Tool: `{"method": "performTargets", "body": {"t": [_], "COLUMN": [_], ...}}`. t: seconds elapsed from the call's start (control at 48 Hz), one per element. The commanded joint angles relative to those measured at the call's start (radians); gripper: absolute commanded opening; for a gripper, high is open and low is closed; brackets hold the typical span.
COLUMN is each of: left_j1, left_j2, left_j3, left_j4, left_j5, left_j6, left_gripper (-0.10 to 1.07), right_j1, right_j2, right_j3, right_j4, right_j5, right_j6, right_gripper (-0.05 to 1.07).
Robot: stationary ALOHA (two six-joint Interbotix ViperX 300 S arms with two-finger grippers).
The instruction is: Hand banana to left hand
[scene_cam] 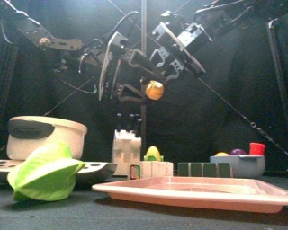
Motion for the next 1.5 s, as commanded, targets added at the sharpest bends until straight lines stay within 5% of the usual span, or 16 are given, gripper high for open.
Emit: {"method": "performTargets", "body": {"t": [0.0,0.708,1.104,1.479], "left_j1": [0.006,0.006,0.006,0.008], "left_j2": [0.005,0.005,-0.002,-0.044], "left_j3": [-0.032,-0.029,-0.012,0.041], "left_j4": [-0.012,-0.052,-0.055,-0.071], "left_j5": [-0.009,-0.023,-0.018,-0.018], "left_j6": [-0.002,0.002,0.0,0.002], "left_gripper": [0.97,0.72,0.72,0.72], "right_j1": [0.003,0.002,0.006,0.011], "right_j2": [-0.018,-0.005,-0.008,-0.025], "right_j3": [-0.026,-0.017,-0.012,-0.002], "right_j4": [-0.008,-0.006,-0.008,-0.006], "right_j5": [0.003,0.003,0.003,0.005], "right_j6": [0.0,-0.002,-0.005,-0.006], "right_gripper": [0.52,0.55,0.93,0.96]}}
